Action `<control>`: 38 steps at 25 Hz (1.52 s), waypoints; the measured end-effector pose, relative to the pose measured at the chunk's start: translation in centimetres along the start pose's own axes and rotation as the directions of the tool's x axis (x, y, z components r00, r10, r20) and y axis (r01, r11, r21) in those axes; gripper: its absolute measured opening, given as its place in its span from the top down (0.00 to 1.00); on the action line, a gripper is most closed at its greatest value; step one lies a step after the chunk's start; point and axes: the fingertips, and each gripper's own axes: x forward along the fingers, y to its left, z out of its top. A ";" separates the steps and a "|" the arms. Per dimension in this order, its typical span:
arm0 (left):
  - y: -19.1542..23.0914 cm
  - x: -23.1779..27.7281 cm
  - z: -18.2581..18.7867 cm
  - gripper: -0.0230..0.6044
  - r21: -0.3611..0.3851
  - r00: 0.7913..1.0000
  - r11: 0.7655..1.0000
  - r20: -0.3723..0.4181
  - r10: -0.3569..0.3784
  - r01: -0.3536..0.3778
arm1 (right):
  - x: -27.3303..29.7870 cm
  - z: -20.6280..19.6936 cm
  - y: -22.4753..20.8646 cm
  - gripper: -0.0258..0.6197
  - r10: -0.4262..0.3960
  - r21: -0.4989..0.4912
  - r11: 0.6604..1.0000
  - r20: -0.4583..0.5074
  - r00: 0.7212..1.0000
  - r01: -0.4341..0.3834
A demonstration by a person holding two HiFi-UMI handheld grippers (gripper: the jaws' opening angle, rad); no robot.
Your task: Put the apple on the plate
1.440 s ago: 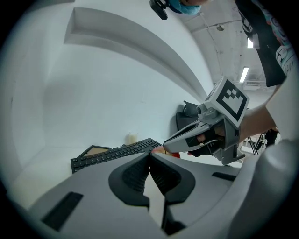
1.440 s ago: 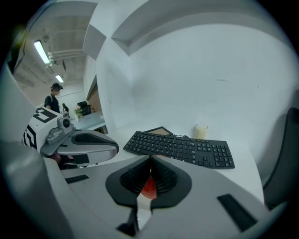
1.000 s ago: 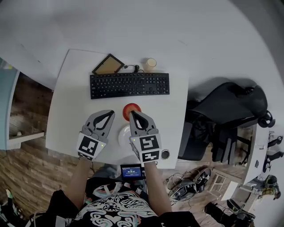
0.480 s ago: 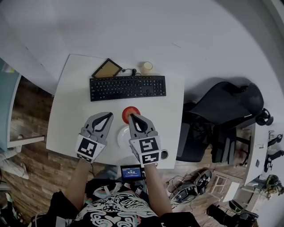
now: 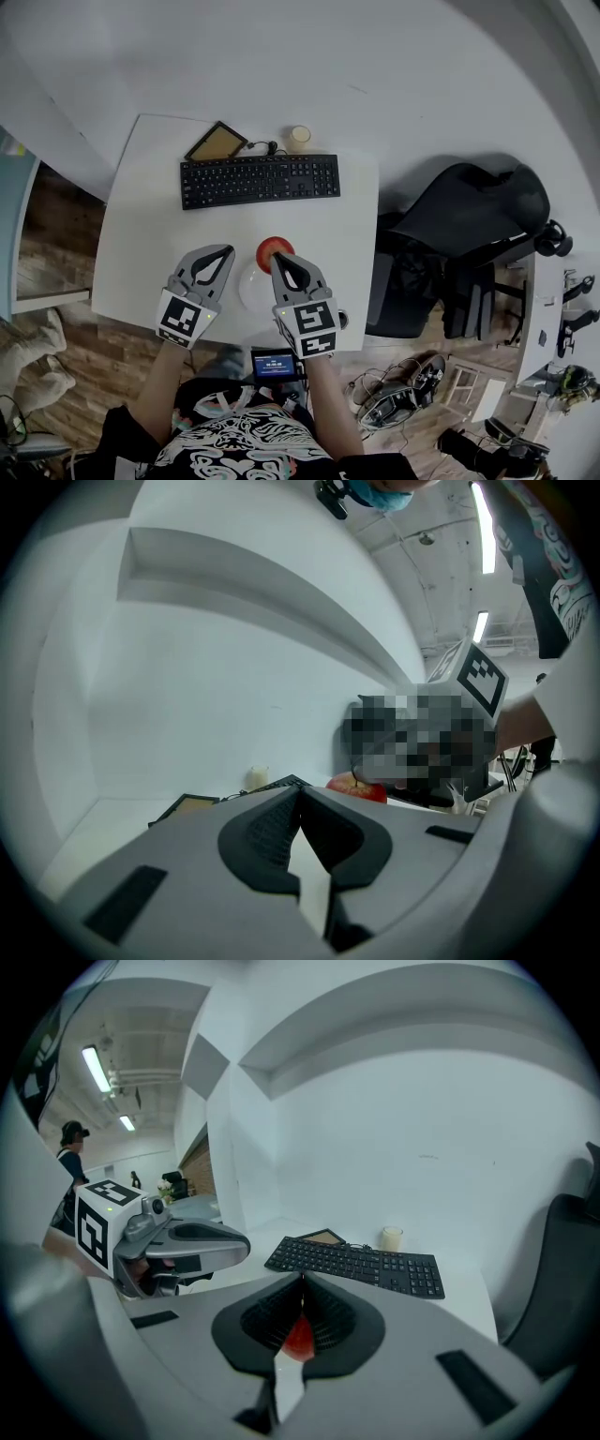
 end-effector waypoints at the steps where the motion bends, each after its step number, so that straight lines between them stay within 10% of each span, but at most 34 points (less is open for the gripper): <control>1: -0.3 0.0 -0.1 0.94 0.000 1.000 1.000 -0.003 -0.004 0.004 | -0.3 -0.3 0.0 0.91 0.000 0.001 1.000 -0.001 1.000 0.000; 38: -3.5 1.1 -7.2 0.94 -0.061 0.988 0.997 -0.140 -0.061 0.053 | 0.0 -10.3 1.5 0.91 0.053 0.092 0.995 -0.172 0.984 -0.037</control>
